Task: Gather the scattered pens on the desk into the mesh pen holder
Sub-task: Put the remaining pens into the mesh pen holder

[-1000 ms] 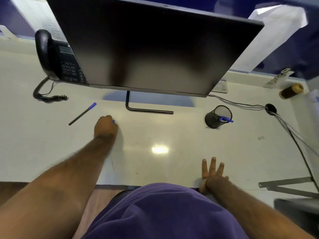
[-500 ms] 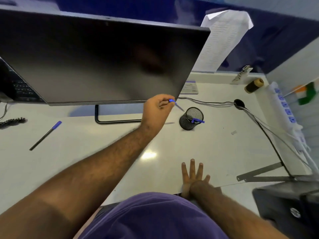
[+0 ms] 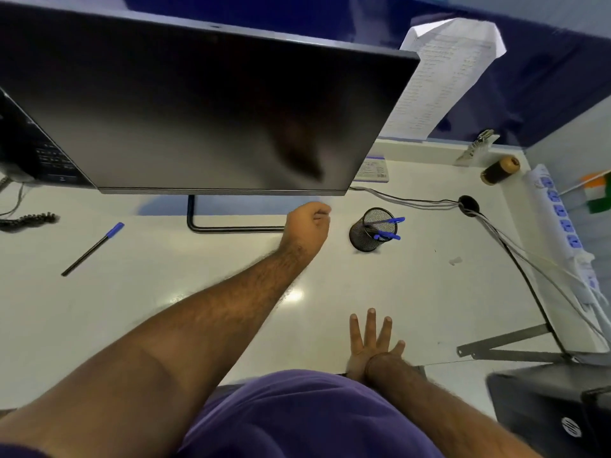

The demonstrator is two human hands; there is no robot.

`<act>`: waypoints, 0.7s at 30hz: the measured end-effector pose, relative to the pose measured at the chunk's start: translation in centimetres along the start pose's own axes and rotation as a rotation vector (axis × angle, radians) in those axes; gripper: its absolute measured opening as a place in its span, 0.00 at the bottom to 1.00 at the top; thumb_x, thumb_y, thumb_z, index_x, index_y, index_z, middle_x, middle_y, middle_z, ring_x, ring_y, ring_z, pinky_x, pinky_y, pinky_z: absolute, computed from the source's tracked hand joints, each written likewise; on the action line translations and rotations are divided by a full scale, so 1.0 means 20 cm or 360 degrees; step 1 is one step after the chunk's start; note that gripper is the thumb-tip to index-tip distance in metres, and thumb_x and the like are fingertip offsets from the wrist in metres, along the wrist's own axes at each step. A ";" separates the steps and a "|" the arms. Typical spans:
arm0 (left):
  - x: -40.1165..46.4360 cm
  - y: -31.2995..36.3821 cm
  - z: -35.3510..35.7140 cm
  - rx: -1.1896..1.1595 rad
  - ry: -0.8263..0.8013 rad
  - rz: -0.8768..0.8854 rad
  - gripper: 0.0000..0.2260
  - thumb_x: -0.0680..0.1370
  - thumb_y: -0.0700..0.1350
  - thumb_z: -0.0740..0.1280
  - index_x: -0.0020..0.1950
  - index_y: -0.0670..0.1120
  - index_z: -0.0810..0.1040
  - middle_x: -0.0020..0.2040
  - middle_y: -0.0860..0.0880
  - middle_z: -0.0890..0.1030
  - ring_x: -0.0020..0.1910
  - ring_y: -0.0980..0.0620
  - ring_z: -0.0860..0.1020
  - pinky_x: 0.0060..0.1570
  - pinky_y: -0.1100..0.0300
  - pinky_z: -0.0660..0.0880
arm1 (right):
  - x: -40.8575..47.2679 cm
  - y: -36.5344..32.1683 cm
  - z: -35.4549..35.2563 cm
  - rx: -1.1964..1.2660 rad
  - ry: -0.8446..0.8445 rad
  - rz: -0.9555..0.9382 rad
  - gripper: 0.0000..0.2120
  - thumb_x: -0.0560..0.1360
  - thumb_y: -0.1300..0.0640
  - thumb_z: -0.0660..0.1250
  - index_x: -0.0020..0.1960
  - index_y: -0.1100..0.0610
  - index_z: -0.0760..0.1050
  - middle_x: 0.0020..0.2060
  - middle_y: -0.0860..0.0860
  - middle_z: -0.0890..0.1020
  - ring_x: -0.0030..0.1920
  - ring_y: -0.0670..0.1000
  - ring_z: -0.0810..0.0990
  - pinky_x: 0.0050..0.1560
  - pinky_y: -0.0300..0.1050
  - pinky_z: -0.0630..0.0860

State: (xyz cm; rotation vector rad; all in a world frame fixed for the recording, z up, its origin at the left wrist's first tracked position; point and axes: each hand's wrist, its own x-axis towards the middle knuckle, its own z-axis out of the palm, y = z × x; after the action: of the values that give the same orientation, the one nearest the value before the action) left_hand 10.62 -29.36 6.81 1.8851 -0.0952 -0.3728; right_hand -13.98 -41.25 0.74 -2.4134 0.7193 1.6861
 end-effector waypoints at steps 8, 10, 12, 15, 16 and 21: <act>-0.07 -0.69 -1.01 0.0909 0.0890 -0.0469 0.15 0.82 0.44 0.65 0.67 0.43 0.78 0.64 0.40 0.81 0.63 0.37 0.79 0.66 0.42 0.76 | 0.01 -0.04 -0.02 0.0008 -0.0034 0.0052 0.64 0.73 0.37 0.72 0.72 0.43 0.14 0.67 0.56 0.11 0.74 0.70 0.18 0.75 0.80 0.35; -0.11 -0.81 -1.22 0.1229 0.0880 -0.0465 0.19 0.79 0.44 0.64 0.68 0.39 0.75 0.67 0.35 0.77 0.65 0.33 0.76 0.67 0.39 0.73 | 0.01 -0.04 -0.01 -0.0022 -0.0046 0.0039 0.65 0.71 0.34 0.72 0.68 0.43 0.12 0.67 0.57 0.11 0.74 0.70 0.18 0.76 0.79 0.35; -0.12 -0.89 -1.37 0.1427 0.0696 -0.0500 0.21 0.75 0.41 0.66 0.67 0.36 0.72 0.66 0.32 0.76 0.63 0.31 0.74 0.65 0.38 0.74 | 0.02 -0.04 0.00 -0.0028 -0.0051 0.0058 0.66 0.71 0.34 0.72 0.69 0.43 0.12 0.66 0.57 0.10 0.74 0.70 0.18 0.76 0.79 0.35; -0.11 -0.89 -1.48 0.1490 0.0485 -0.0469 0.14 0.76 0.36 0.65 0.61 0.37 0.76 0.58 0.34 0.79 0.58 0.31 0.77 0.59 0.39 0.77 | 0.04 -0.04 0.01 -0.0043 -0.0015 0.0088 0.61 0.74 0.36 0.68 0.74 0.44 0.15 0.63 0.56 0.09 0.74 0.70 0.18 0.76 0.79 0.37; -0.11 -0.87 -1.49 0.1519 0.0447 -0.0462 0.12 0.76 0.35 0.64 0.58 0.39 0.78 0.56 0.35 0.80 0.57 0.31 0.78 0.56 0.39 0.78 | 0.04 -0.04 0.01 -0.0035 -0.0015 0.0095 0.61 0.74 0.37 0.68 0.74 0.44 0.15 0.64 0.56 0.09 0.75 0.70 0.18 0.76 0.79 0.38; -0.16 -0.86 -1.30 0.1821 0.0111 -0.0153 0.09 0.77 0.35 0.66 0.56 0.42 0.82 0.52 0.40 0.79 0.53 0.36 0.78 0.49 0.43 0.81 | 0.04 -0.01 0.01 -0.0057 -0.0016 0.0147 0.64 0.72 0.35 0.70 0.71 0.44 0.13 0.65 0.57 0.10 0.74 0.71 0.18 0.76 0.80 0.39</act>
State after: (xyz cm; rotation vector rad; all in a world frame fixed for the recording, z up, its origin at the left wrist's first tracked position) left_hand 13.43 0.85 -0.85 3.0383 -0.1984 -0.3400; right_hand -13.84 -41.19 -0.17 -2.4286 0.8184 1.7585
